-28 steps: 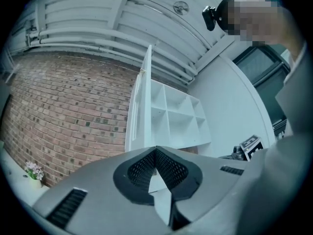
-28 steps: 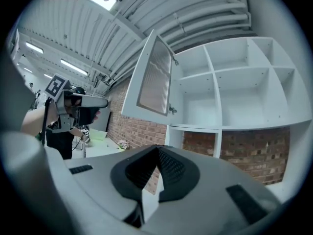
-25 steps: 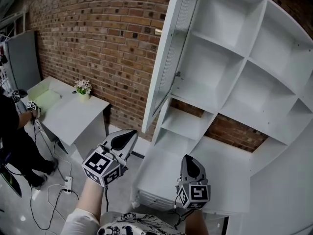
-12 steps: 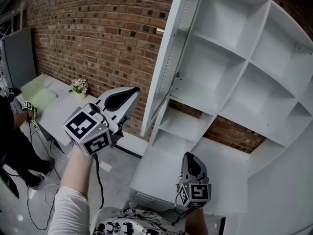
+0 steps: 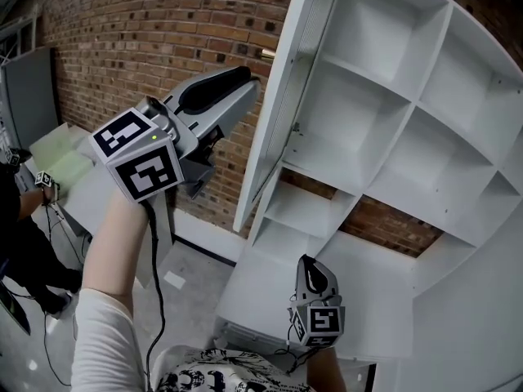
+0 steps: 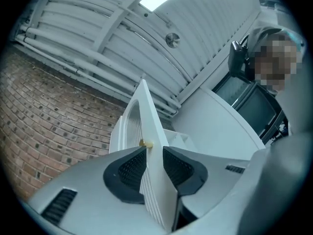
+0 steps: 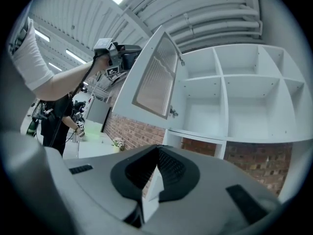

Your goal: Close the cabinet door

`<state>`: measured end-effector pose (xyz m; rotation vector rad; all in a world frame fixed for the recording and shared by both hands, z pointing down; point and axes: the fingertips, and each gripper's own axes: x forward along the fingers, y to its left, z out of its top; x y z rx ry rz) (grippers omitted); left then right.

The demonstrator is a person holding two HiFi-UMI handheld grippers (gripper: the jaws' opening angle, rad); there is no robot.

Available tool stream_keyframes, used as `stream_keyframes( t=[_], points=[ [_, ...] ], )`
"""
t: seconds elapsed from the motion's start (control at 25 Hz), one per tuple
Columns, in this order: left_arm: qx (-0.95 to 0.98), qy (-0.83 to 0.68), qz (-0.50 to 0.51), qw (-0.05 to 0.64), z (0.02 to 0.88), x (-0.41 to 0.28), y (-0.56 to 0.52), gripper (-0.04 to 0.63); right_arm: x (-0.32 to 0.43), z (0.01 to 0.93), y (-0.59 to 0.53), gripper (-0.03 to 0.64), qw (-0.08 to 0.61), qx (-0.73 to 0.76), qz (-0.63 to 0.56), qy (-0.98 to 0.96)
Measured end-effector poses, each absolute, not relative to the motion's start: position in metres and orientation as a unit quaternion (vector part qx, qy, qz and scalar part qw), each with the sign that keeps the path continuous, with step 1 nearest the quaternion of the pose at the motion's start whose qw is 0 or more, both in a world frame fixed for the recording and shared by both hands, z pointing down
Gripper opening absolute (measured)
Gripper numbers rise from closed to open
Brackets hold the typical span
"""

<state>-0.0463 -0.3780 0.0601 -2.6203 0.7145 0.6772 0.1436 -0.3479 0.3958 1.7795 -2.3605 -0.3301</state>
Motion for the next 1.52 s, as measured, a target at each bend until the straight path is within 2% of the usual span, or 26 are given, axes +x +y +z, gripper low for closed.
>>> stream_keyframes(
  t=[0.08,0.24,0.48,0.64,0.92,1.04,1.52],
  points=[
    [-0.923,0.259,0.231,0.168,0.055,-0.046,-0.385,0.146,0.143,0.398,-0.347,0.006,0.100,0.599,-0.134,-0.783],
    [-0.928,0.259,0.218,0.156,0.041,-0.041,-0.403,0.176,0.146,0.393,-0.349,0.006,0.108,0.600,-0.144,-0.779],
    [-0.934,0.243,0.194,0.178,0.031,-0.034,-0.407,0.167,0.156,0.394,-0.346,0.006,0.105,0.611,-0.124,-0.775],
    [-0.945,0.205,0.174,0.184,0.029,-0.029,-0.407,0.184,0.162,0.394,-0.342,0.006,0.099,0.622,-0.114,-0.768],
    [-0.959,0.130,0.132,0.214,0.028,-0.010,-0.400,0.164,0.175,0.401,-0.333,0.006,0.082,0.652,-0.076,-0.750],
    [-0.961,0.102,0.115,0.230,0.028,0.005,-0.390,0.112,0.180,0.400,-0.326,0.006,0.078,0.666,-0.070,-0.739],
    [-0.943,0.116,0.074,0.303,0.028,0.073,-0.372,0.101,0.228,0.399,-0.308,0.006,0.077,0.704,-0.079,-0.701]
  ],
)
